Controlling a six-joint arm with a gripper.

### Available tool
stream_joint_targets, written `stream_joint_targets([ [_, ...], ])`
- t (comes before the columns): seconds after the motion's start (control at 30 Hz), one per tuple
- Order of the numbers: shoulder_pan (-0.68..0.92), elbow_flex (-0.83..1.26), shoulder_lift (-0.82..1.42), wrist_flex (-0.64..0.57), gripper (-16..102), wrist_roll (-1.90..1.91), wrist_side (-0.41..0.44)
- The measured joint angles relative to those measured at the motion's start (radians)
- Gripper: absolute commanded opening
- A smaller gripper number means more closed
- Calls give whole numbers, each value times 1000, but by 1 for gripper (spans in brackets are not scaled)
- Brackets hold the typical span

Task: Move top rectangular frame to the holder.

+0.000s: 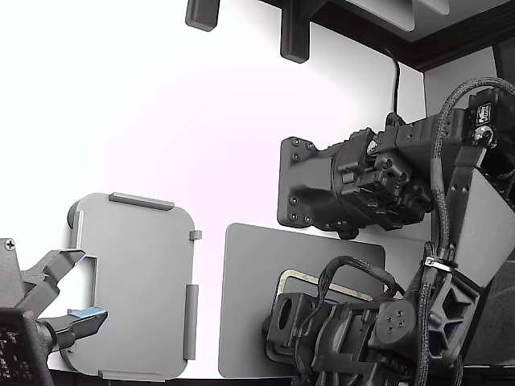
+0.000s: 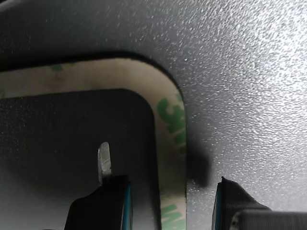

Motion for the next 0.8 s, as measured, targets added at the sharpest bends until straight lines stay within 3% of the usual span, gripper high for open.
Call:
stream_joint_targets([
  [0.8, -15, 26, 0, -34, 30, -26, 2],
])
